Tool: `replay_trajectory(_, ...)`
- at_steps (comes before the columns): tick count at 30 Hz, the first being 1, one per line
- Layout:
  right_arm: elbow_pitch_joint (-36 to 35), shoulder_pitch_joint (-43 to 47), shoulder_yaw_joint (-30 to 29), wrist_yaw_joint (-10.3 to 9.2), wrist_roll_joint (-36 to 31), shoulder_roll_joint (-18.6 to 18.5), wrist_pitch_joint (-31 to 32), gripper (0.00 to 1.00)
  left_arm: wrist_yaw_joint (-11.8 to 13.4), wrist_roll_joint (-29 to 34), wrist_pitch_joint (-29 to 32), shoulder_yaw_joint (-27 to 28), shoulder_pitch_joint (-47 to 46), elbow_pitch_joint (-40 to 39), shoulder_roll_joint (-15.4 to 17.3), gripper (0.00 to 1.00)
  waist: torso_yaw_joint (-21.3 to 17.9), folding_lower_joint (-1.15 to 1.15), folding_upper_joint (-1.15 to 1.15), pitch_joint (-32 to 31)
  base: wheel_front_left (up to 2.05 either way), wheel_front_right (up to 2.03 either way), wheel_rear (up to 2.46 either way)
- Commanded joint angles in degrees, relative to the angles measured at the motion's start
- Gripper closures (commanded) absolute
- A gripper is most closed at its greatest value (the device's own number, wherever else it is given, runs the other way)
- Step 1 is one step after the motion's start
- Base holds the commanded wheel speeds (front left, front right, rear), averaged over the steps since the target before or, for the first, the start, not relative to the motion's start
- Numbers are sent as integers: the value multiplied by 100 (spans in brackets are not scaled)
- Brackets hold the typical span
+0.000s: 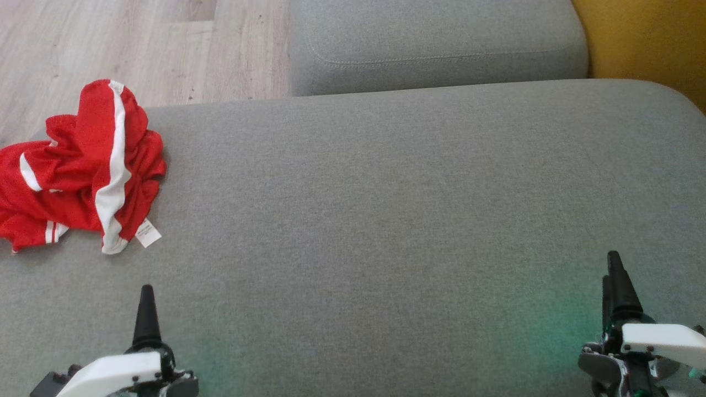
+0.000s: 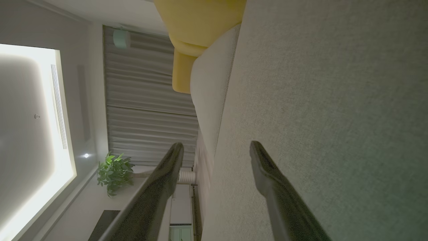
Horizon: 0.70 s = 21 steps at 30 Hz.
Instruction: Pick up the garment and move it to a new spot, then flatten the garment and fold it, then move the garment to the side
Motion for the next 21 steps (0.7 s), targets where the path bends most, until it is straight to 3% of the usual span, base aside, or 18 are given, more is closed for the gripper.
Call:
replay_trajectory(1, -265, -137, 74, 9, -206, -22, -67, 0, 21, 203, -58, -39, -153, -268, 22, 0, 6, 0, 0, -5, 0, 0, 0)
replay_trajectory(21, -539, 36, 458, 17, -2024, -30, -388, 0, 53, 2144, -381, -376, 29, -498, 27, 0, 54, 0, 0, -69, 0, 0, 0)
